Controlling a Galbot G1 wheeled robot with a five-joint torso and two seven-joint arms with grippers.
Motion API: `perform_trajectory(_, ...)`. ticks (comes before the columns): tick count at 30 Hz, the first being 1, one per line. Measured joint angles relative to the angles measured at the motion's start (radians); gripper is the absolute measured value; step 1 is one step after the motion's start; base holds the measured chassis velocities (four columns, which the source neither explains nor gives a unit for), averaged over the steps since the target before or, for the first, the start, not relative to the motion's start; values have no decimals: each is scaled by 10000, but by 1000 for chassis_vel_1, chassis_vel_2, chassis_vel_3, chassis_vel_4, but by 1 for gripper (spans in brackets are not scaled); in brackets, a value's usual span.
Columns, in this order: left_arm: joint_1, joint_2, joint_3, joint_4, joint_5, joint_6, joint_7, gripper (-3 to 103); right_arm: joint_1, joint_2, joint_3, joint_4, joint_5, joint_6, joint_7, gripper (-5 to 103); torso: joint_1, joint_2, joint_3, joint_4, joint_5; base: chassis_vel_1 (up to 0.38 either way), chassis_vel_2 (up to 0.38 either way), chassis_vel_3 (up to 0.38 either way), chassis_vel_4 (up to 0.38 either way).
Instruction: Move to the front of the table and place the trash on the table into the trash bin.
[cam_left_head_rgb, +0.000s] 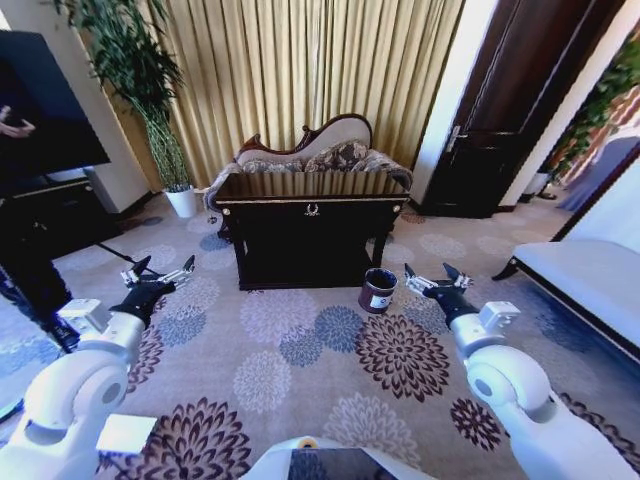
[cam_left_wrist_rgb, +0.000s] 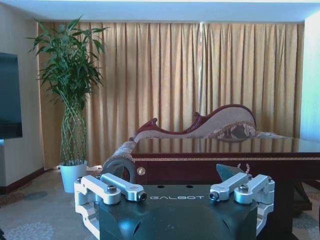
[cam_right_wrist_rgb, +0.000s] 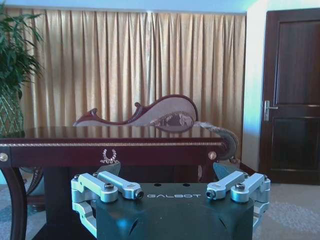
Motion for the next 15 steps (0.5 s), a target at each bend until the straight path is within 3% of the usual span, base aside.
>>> perform_trajectory(15,-23,-193,75,9,7,20,-300,100,29,1,107,334,60,-229,81,100,-5,2,-4,-2,-6,-9,3,10,-9)
